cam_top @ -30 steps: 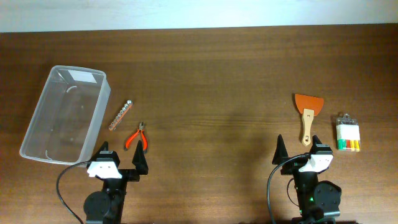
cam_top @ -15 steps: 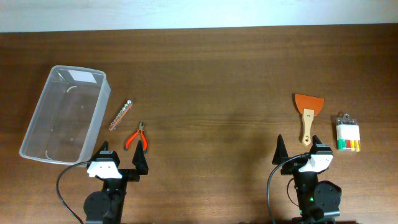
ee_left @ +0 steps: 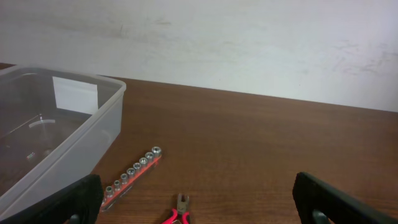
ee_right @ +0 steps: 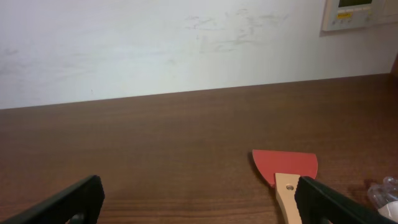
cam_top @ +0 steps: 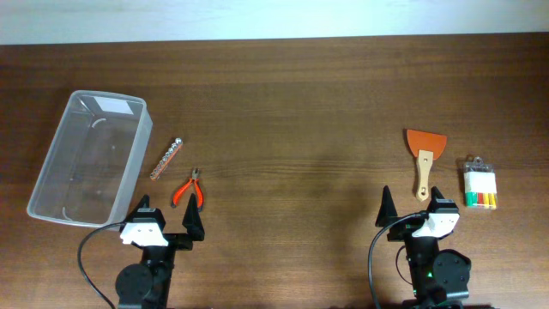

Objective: Pack container

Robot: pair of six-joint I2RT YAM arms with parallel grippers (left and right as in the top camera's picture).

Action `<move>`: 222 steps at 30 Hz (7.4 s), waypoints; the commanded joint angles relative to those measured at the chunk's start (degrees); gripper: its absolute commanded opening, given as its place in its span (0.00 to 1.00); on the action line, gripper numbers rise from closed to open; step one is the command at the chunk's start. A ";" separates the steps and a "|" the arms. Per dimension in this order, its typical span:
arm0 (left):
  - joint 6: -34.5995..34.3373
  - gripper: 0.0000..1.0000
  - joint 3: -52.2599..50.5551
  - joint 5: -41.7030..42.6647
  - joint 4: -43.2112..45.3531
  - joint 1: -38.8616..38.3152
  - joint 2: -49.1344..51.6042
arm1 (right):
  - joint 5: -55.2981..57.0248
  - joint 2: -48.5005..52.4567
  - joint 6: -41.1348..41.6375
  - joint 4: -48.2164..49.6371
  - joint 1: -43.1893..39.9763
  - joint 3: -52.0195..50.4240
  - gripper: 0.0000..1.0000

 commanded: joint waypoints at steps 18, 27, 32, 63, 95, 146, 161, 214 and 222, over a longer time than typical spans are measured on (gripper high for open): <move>0.74 0.99 -0.04 1.05 -0.44 0.04 -0.44 | 0.96 -0.66 0.28 -0.37 0.50 -0.33 0.99; 0.74 0.99 -0.04 1.05 -0.44 0.04 -0.44 | 0.96 -0.66 0.28 -0.37 0.50 -0.33 0.99; 0.74 0.99 -0.04 1.05 -0.44 0.04 -0.44 | 0.96 -0.66 0.28 -0.37 0.52 -0.33 0.99; -1.14 0.99 19.10 -9.60 -7.87 0.26 13.68 | -4.26 9.31 0.42 -4.94 0.44 12.85 0.99; -42.71 0.99 79.32 -9.86 -71.04 26.69 75.76 | -5.99 72.61 -4.70 -50.53 0.42 72.67 0.99; -37.55 0.57 79.23 -10.93 -62.23 36.15 112.87 | -6.01 72.61 -4.68 -51.67 0.44 72.67 0.99; -37.59 0.30 79.23 -7.93 -62.20 36.17 112.87 | -6.03 72.61 -4.68 -51.67 0.44 72.67 0.99; -34.14 0.02 83.69 -7.04 -63.78 35.23 105.88 | -6.01 72.61 -4.68 -51.52 0.44 72.67 0.99; -34.12 0.02 83.71 -5.99 -63.65 35.12 104.76 | -5.97 72.61 -4.70 -51.45 0.44 72.67 0.99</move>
